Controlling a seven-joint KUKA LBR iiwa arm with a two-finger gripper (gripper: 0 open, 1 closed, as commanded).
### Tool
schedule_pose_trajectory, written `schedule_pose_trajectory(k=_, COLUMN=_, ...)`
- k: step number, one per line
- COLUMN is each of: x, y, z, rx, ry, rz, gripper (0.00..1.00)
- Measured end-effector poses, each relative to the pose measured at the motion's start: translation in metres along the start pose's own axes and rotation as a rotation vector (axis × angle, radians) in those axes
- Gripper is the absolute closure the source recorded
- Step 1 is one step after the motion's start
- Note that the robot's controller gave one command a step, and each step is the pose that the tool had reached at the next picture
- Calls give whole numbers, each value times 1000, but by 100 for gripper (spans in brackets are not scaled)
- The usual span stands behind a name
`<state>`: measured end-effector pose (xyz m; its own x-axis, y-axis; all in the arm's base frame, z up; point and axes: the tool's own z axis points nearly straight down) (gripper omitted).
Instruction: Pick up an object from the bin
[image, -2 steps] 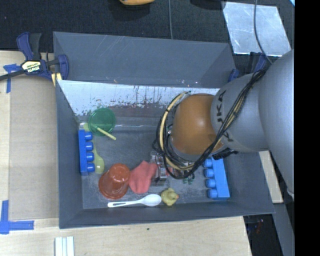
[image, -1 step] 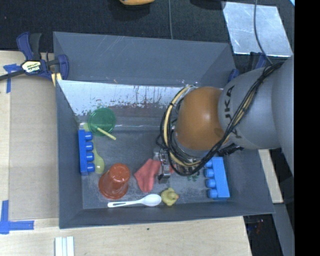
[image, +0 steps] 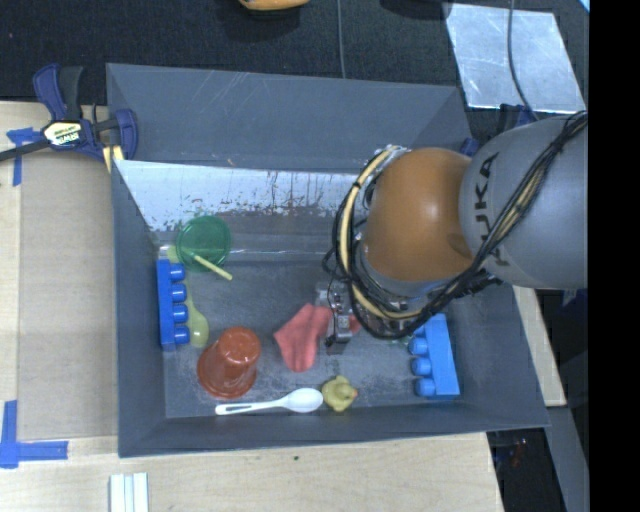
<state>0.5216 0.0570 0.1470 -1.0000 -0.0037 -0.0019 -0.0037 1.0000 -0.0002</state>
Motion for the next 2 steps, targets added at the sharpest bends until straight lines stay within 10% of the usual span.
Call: schedule_pose_trajectory(k=2, x=-2, y=0, z=-72, rx=-1, ry=-7, rz=-1, gripper=100)
